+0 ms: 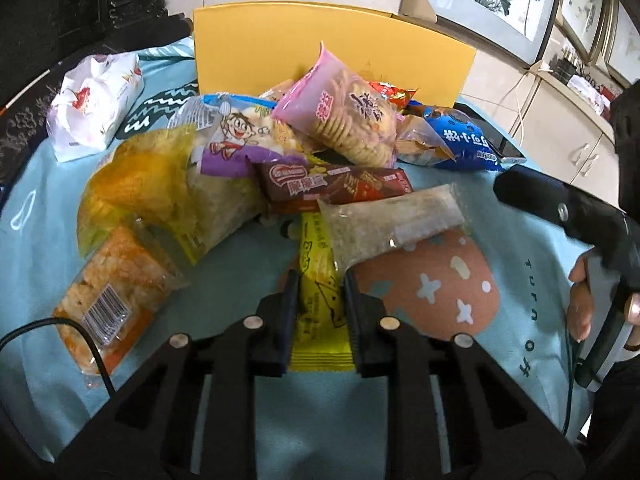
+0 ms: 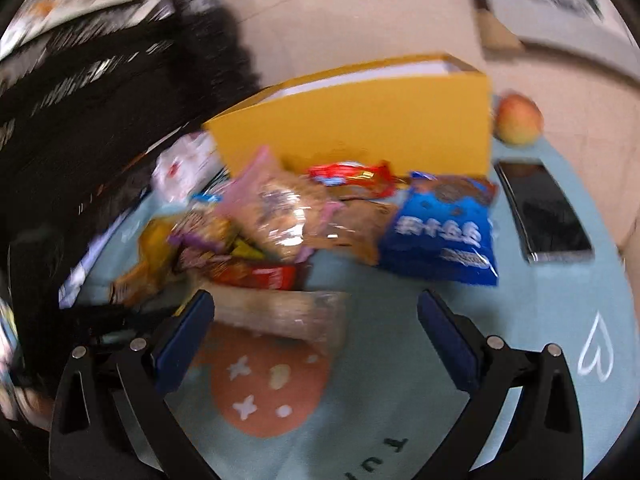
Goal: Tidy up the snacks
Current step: 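Lift the wafer bar with the left tool while the right tool grasps the clear rice stick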
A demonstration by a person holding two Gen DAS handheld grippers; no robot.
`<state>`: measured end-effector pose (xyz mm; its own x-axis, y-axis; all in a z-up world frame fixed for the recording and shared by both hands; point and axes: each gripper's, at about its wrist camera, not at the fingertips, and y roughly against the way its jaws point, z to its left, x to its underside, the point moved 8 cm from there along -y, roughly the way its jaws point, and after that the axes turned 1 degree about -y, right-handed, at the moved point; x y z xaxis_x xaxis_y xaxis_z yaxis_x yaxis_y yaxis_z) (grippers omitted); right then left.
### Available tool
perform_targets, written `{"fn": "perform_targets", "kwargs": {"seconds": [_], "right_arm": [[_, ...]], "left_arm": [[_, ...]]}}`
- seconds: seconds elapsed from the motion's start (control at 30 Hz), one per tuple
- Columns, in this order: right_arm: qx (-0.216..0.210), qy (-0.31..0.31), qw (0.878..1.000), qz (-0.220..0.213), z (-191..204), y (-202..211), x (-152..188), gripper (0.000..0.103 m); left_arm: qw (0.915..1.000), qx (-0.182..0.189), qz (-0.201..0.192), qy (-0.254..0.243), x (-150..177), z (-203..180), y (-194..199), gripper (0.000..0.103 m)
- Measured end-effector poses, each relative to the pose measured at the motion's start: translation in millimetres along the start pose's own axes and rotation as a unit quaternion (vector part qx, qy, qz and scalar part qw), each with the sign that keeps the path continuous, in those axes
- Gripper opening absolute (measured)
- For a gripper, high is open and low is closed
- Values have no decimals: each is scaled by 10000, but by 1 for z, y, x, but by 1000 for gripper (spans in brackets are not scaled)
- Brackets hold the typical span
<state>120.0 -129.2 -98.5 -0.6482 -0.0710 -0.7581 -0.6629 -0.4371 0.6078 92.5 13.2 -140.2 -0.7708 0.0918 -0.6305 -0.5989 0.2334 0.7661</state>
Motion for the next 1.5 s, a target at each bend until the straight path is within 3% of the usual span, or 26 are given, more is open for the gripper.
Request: {"fn": "perform_targets", "kwargs": {"seconds": [0.1, 0.17, 0.2, 0.27, 0.37, 0.43, 0.5, 0.6, 0.7, 0.8, 0.87, 0.97, 1.1, 1.27, 1.37, 1.5], "right_arm": [[199, 1120, 9933, 210, 29, -7, 3, 102], [400, 2044, 9770, 453, 42, -20, 7, 101], [497, 2496, 9651, 623, 46, -32, 10, 95], [487, 2779, 9546, 952, 45, -50, 13, 81], [107, 2664, 9560, 1226, 44, -69, 13, 77], [-179, 2437, 9598, 1379, 45, -74, 12, 67], [-378, 2405, 9589, 1457, 49, -71, 15, 45], [-454, 2309, 9608, 1469, 55, -59, 22, 32], [-714, 1864, 9697, 1411, 53, -40, 26, 32], [-900, 1342, 9764, 1433, 44, -29, 28, 32], [-811, 1224, 9780, 1480, 38, -30, 32, 32], [-516, 1240, 9799, 1477, 35, -36, 35, 34], [-377, 1283, 9816, 1363, 41, -44, 23, 40], [-293, 1347, 9829, 1224, 47, -57, 10, 45], [-378, 1294, 9824, 1295, 48, -60, 14, 30], [-490, 925, 9872, 1205, 36, -44, 13, 28]], "left_arm": [[9998, 158, -16, 132, 0, 2, -2, 25], [9995, 241, -40, 196, 0, 4, -1, 26], [9994, 265, -42, 212, 0, 4, -1, 26], [9992, 317, -45, 252, 0, 5, -1, 26], [9989, 353, -52, 294, 1, 6, -2, 26], [9990, 341, -52, 288, 1, 6, -2, 26], [9992, 298, -49, 256, 0, 4, -2, 26], [9996, 199, -39, 187, -1, 3, -4, 26], [9999, 101, -11, 126, -3, 0, -5, 26], [9999, 128, 15, 109, -5, -6, -7, 41], [10000, 95, 22, -24, -6, -14, -10, 54], [9994, -202, 48, -265, -7, -20, -14, 54], [9996, -240, 65, -154, -10, -14, -17, 47], [9994, -344, 56, -25, -14, -6, -18, 24], [9993, -379, 45, 66, -16, -1, -19, 20], [9989, -460, 69, 37, -15, -2, -15, 20]]}}
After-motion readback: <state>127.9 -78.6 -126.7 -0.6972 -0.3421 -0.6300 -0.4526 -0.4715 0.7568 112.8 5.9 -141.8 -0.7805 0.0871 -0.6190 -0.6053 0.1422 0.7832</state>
